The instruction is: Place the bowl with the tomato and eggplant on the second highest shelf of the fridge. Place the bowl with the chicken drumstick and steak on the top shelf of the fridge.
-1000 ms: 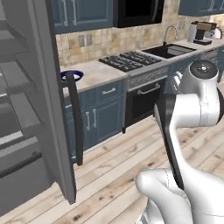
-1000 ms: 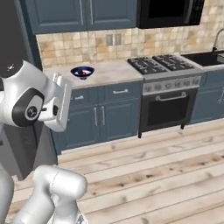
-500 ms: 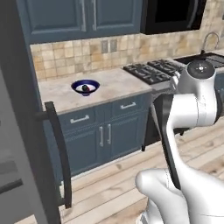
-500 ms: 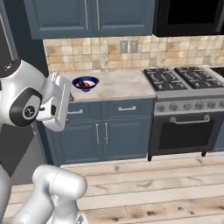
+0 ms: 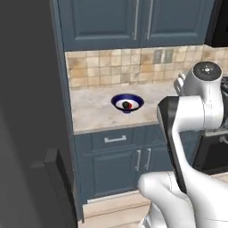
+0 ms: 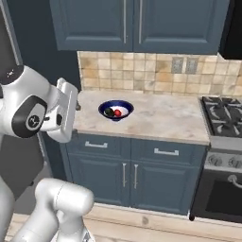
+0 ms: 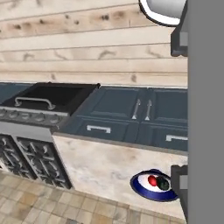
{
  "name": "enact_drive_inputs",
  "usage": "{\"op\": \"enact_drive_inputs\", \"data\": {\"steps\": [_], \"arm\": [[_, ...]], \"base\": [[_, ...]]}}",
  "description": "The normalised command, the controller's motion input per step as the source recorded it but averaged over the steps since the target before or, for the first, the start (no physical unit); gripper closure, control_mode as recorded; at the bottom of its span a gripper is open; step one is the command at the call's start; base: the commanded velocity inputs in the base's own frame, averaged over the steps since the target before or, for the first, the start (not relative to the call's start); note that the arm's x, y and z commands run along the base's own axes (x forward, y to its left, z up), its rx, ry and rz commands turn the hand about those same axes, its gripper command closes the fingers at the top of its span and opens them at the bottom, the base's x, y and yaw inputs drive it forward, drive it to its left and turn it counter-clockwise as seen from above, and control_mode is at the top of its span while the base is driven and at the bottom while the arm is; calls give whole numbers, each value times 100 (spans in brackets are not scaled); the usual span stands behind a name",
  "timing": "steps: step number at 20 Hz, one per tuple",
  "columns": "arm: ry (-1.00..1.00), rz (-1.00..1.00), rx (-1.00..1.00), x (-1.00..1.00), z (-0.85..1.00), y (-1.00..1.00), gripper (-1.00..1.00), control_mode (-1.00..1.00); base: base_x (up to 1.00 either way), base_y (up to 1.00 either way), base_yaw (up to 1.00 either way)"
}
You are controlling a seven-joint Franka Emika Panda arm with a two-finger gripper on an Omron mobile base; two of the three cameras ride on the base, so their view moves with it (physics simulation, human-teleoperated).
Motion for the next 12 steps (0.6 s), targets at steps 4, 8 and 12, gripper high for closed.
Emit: {"op": "enact_drive_inputs", "data": {"steps": [4, 8, 12], "arm": [[0, 0, 0, 0, 0, 0, -100, 100], [0, 0, 0, 0, 0, 0, -100, 100], [0, 0, 0, 0, 0, 0, -100, 100]], "base": [[100, -16, 38], [100, -25, 28], [75, -48, 12]]}}
